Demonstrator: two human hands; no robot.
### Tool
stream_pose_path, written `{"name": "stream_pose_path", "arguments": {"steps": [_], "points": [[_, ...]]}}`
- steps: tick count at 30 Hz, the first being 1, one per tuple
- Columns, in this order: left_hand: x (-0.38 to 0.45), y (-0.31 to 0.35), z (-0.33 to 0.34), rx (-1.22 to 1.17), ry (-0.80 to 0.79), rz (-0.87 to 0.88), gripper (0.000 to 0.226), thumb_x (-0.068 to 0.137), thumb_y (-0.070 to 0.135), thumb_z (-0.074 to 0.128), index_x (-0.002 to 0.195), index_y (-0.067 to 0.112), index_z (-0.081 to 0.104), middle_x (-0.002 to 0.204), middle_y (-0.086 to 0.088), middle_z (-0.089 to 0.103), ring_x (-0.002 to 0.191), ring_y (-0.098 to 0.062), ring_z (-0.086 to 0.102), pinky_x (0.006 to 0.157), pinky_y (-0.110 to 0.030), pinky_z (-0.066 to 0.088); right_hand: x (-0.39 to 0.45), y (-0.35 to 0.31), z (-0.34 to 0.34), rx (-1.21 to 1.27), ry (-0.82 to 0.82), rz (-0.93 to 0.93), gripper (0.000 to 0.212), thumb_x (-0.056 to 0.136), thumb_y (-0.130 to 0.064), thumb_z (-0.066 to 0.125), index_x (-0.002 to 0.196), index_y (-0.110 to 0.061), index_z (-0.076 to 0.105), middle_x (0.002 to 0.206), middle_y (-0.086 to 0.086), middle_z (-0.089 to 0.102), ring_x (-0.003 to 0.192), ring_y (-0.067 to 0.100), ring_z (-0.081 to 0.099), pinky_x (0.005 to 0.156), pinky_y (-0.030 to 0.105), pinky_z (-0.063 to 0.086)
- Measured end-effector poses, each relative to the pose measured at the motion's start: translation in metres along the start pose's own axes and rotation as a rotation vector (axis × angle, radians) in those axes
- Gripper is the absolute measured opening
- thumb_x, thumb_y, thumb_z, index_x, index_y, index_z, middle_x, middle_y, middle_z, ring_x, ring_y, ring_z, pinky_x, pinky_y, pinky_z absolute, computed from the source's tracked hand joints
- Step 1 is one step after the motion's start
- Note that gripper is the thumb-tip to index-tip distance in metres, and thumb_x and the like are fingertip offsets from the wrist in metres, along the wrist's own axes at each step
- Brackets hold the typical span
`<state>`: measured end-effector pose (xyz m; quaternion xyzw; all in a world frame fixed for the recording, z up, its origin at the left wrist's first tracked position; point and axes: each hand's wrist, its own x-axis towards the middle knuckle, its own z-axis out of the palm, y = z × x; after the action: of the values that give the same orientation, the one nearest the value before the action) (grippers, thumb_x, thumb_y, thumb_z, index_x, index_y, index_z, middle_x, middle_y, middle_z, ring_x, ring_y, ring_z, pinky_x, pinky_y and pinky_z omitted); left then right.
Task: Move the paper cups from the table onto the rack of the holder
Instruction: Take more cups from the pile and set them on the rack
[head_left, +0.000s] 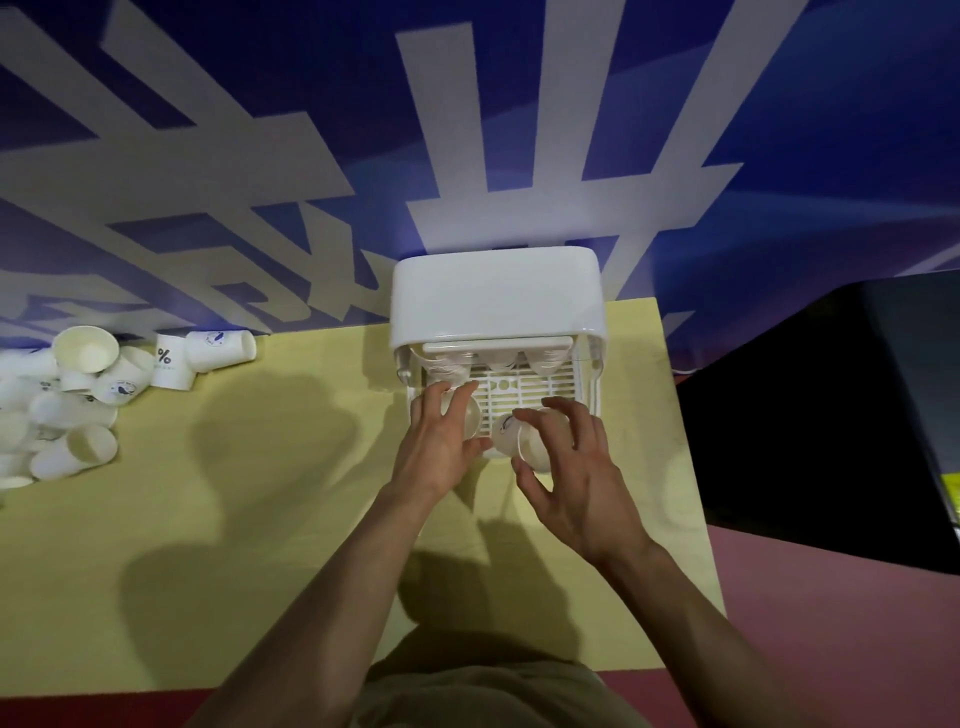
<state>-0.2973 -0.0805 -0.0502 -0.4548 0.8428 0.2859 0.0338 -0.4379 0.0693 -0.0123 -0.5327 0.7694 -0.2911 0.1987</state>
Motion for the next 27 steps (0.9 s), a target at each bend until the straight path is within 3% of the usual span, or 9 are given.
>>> {"name": "stream_pose_path", "arguments": {"steps": [4, 8, 13, 16, 21, 27], "points": [[-0.016, -0.002, -0.013, -0.042, 0.089, -0.006, 0.083, 0.085, 0.032, 0.079, 0.154, 0.028, 0.033, 0.147, 0.001, 0.034, 0.134, -0.025, 0.033, 0.105, -0.041, 0.046, 0.017, -0.02, -0.001, 0.009, 0.014, -0.068, 0.048, 0.098, -0.043, 0.058, 0.143, -0.033, 0.045, 0.147, -0.001, 0.039, 0.132, 0.023, 0.044, 0.084, 0.039, 0.059], [-0.035, -0.008, -0.025, -0.116, 0.18, -0.05, 0.082, 0.084, 0.026, 0.08, 0.152, 0.028, 0.034, 0.143, 0.0, 0.037, 0.132, -0.026, 0.036, 0.104, -0.043, 0.046, 0.038, -0.039, 0.005, -0.02, -0.023, -0.161, 0.057, 0.097, -0.038, 0.061, 0.147, -0.019, 0.043, 0.145, 0.003, 0.042, 0.127, 0.026, 0.048, 0.091, 0.039, 0.056], [-0.055, -0.022, -0.03, -0.15, 0.206, -0.094, 0.075, 0.088, 0.029, 0.075, 0.151, 0.026, 0.035, 0.141, -0.001, 0.038, 0.131, -0.025, 0.038, 0.106, -0.041, 0.044, 0.06, -0.047, 0.023, -0.193, -0.156, -0.222, 0.061, 0.095, -0.038, 0.064, 0.147, -0.016, 0.045, 0.143, 0.007, 0.045, 0.121, 0.031, 0.049, 0.076, 0.046, 0.06], [-0.067, -0.033, -0.03, -0.138, 0.206, -0.129, 0.074, 0.088, 0.029, 0.074, 0.151, 0.026, 0.035, 0.141, -0.002, 0.038, 0.13, -0.026, 0.038, 0.105, -0.041, 0.044, 0.069, -0.047, 0.036, -0.283, -0.233, -0.217, 0.062, 0.093, -0.038, 0.069, 0.146, -0.018, 0.046, 0.141, 0.008, 0.046, 0.12, 0.031, 0.051, 0.075, 0.045, 0.059], [-0.081, -0.049, -0.034, -0.139, 0.198, -0.177, 0.076, 0.088, 0.029, 0.075, 0.152, 0.028, 0.033, 0.142, -0.001, 0.035, 0.13, -0.026, 0.038, 0.103, -0.041, 0.045, 0.082, -0.045, 0.06, -0.377, -0.321, -0.17, 0.063, 0.092, -0.043, 0.071, 0.146, -0.024, 0.046, 0.144, 0.003, 0.048, 0.118, 0.029, 0.061, 0.095, 0.043, 0.05], [-0.091, -0.06, -0.038, -0.137, 0.191, -0.2, 0.078, 0.09, 0.03, 0.074, 0.153, 0.031, 0.029, 0.146, 0.0, 0.032, 0.134, -0.024, 0.035, 0.106, -0.039, 0.042, 0.086, -0.049, 0.07, -0.384, -0.381, -0.111, 0.067, 0.092, -0.045, 0.07, 0.149, -0.022, 0.042, 0.148, 0.004, 0.045, 0.12, 0.029, 0.061, 0.095, 0.044, 0.052]]}}
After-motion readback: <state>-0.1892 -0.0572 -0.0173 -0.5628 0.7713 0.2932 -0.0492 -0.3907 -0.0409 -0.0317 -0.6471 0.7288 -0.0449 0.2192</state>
